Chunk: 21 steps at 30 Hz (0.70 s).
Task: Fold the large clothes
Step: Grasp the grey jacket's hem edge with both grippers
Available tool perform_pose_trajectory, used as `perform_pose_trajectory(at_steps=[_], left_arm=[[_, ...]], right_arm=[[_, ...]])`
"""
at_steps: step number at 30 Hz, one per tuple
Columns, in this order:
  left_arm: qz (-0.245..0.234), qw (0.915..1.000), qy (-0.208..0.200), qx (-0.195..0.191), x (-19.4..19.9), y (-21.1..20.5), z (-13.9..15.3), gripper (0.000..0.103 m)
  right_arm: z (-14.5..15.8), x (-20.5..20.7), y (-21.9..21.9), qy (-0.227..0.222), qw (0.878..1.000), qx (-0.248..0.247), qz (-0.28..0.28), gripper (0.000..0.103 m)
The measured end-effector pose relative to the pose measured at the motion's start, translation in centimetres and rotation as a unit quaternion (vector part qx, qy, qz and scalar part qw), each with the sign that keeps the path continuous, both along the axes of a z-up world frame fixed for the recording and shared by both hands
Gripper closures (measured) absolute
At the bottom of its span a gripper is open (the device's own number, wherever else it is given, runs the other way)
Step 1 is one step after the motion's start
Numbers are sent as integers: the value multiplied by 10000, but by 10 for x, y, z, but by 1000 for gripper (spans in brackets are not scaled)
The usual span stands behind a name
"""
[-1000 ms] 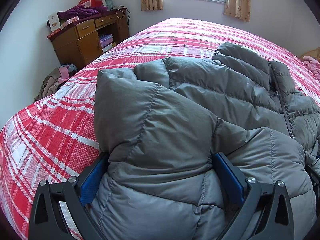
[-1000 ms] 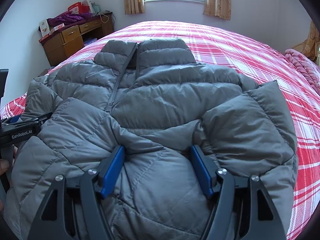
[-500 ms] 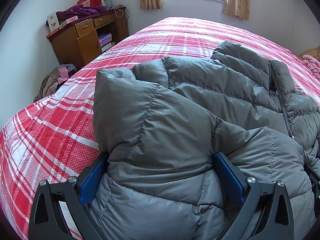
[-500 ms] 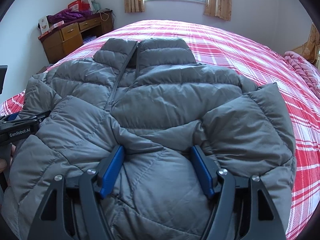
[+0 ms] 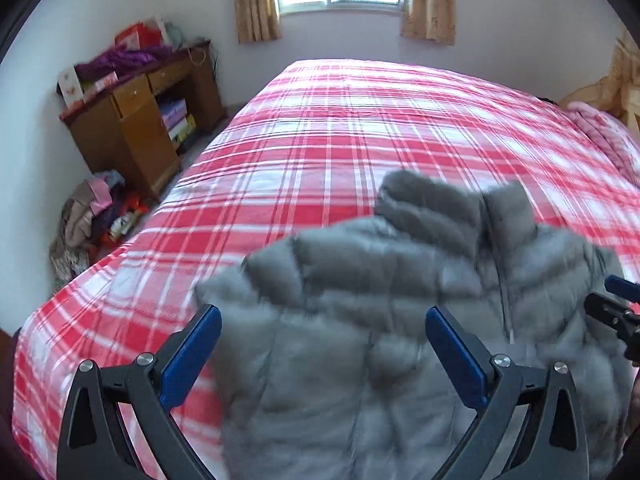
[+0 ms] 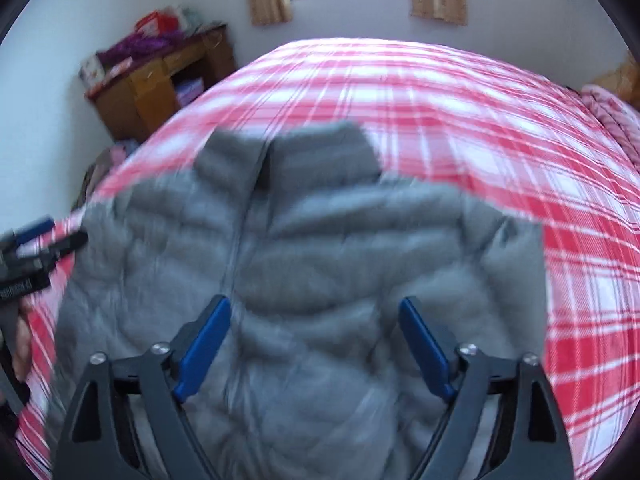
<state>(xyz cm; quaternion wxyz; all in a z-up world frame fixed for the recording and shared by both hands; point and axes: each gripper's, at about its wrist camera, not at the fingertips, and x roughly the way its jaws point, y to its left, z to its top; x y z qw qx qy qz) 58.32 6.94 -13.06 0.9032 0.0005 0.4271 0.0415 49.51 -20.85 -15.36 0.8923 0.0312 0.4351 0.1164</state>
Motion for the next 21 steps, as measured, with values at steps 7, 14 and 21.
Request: perform_pose_trajectory(at_steps=[7,14,21], left_arm=[[164,9984,260,-485,96,-4,-1,1],[240,9941,671,-814,179,-13,-18,1],[15,9926,945,-764,202,-27,-43,1]], right_arm=[[15,89,-20,295,9980,178,-536,10],[12,160,-20,622,9951,292,-709,9],[-11,206,-7,1129,9915,0,-645,8]])
